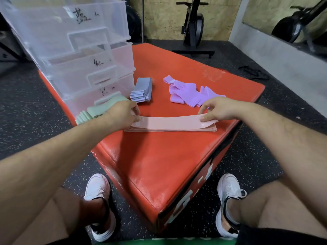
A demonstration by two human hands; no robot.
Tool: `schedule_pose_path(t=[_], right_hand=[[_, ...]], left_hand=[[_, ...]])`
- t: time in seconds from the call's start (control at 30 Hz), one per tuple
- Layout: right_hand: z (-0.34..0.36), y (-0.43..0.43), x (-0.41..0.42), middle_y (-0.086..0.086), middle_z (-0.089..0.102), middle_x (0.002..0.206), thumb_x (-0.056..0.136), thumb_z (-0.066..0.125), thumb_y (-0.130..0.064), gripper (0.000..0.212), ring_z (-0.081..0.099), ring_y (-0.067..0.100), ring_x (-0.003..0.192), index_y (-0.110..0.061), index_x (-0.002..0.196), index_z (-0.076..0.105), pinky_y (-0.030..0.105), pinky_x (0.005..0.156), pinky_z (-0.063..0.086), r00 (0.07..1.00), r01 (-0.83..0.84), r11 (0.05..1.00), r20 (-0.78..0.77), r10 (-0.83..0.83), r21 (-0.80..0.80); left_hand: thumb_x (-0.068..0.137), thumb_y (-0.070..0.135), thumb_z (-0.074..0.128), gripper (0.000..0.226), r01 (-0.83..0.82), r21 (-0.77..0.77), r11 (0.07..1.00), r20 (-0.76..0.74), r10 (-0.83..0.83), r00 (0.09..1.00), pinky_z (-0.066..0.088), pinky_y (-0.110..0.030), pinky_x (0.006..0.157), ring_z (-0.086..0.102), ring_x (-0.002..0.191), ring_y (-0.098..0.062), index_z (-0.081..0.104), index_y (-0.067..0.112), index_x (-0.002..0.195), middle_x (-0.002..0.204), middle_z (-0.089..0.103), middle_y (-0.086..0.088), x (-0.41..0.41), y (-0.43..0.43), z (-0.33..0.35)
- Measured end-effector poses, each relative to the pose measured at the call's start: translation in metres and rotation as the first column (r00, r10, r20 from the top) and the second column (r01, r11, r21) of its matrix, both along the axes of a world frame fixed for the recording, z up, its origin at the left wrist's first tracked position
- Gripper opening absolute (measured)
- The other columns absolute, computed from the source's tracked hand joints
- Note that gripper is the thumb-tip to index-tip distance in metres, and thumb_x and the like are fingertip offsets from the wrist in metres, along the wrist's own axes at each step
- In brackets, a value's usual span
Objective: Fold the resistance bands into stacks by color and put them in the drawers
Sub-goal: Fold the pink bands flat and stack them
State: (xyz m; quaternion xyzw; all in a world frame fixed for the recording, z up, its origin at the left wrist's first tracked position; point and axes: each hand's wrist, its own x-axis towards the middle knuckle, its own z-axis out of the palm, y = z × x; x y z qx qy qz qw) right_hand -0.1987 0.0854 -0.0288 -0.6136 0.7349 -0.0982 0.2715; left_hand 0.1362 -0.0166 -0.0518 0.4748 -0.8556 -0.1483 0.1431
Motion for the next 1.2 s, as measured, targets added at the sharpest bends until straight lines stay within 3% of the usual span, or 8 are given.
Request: schedule_pose_path(t=[0.2,0.37,0.53,0.77,0.83,0.93,1.1,1.2], right_hand=[[-0.011,-0.002,0.003,-0.008,0.065,0.091,0.080,0.080,-0.040,0.015,0.060,0.012,0.085,-0.033,0.092,0.074,0.030,0.076,0.048,0.991,-0.026,1.000,-0.135,0.027,0.003],[0.001,-0.002,0.000,-0.019,0.066,0.107,0.088,0.067,-0.045,0.010,0.060,0.009,0.106,-0.041,0.097,0.071,0.028,0.093,0.046,0.956,-0.102,0.994,-0.280,0.084,-0.049],[0.007,0.009,0.004,-0.027,0.060,0.115,0.074,0.084,-0.043,0.049,0.055,0.003,0.109,-0.040,0.119,0.066,0.026,0.099,0.043,0.978,-0.137,0.988,-0.149,0.147,0.075],[-0.002,0.021,0.008,-0.015,0.061,0.118,0.077,0.082,-0.038,0.041,0.054,0.008,0.111,-0.038,0.116,0.069,0.030,0.099,0.045,0.973,-0.125,0.992,-0.195,0.124,0.008],[0.001,0.024,0.003,-0.013,0.060,0.121,0.078,0.079,-0.044,0.039,0.055,0.009,0.110,-0.035,0.115,0.069,0.032,0.101,0.046,0.987,-0.066,0.997,-0.151,0.058,-0.047],[0.005,0.028,-0.009,-0.005,0.068,0.111,0.084,0.073,-0.044,0.028,0.065,0.014,0.096,-0.026,0.105,0.069,0.032,0.090,0.052,0.980,0.170,0.974,-0.084,-0.183,-0.149],[0.004,0.037,-0.009,0.012,0.074,0.101,0.083,0.076,-0.024,0.029,0.075,0.013,0.080,-0.004,0.104,0.069,0.028,0.060,0.058,0.931,0.334,0.932,0.105,-0.350,0.143],[0.000,0.036,0.000,0.012,0.074,0.101,0.081,0.079,-0.012,0.023,0.075,0.014,0.078,-0.001,0.099,0.069,0.026,0.059,0.056,0.884,0.386,0.907,0.213,-0.416,0.172]], left_hand=[[0.080,0.026,0.076,0.012,0.053,-0.043,0.998,0.099,-0.048,0.994,0.044,-0.030,0.085,0.057,0.101,-0.023,0.068,0.021,0.087,0.100,0.062,-0.003,-0.003,-0.007,-0.008],[0.085,0.043,0.066,0.024,0.146,-0.189,0.971,0.246,-0.097,0.964,0.036,-0.038,0.098,0.047,0.118,-0.025,0.068,0.034,0.107,0.115,0.054,0.003,-0.015,0.004,-0.004],[0.067,0.077,0.050,0.070,0.377,0.029,0.926,0.091,-0.378,0.921,0.045,-0.037,0.101,0.056,0.115,-0.014,0.062,0.036,0.122,0.120,0.059,0.007,-0.044,0.019,-0.007],[0.083,0.037,0.075,0.043,0.483,0.114,0.868,0.067,-0.492,0.868,0.039,-0.034,0.106,0.056,0.114,-0.019,0.065,0.027,0.124,0.116,0.060,0.000,-0.069,0.015,-0.019],[0.080,0.043,0.071,0.044,0.467,0.124,0.876,0.069,-0.477,0.876,0.041,-0.037,0.106,0.055,0.114,-0.019,0.065,0.032,0.122,0.116,0.058,0.003,-0.069,0.013,-0.023],[0.067,0.064,0.051,0.056,0.424,0.106,0.899,0.077,-0.433,0.898,0.044,-0.045,0.102,0.053,0.116,-0.016,0.055,0.048,0.121,0.120,0.052,0.011,-0.069,0.018,-0.024],[0.073,0.063,0.048,0.052,0.414,0.103,0.904,0.123,-0.425,0.897,0.042,-0.049,0.102,0.048,0.122,-0.015,0.055,0.049,0.123,0.125,0.051,0.014,-0.075,0.026,-0.024],[0.070,0.071,0.041,0.057,0.421,0.108,0.901,0.116,-0.432,0.894,0.043,-0.049,0.101,0.049,0.120,-0.013,0.057,0.050,0.121,0.121,0.052,0.016,-0.076,0.022,-0.027]])
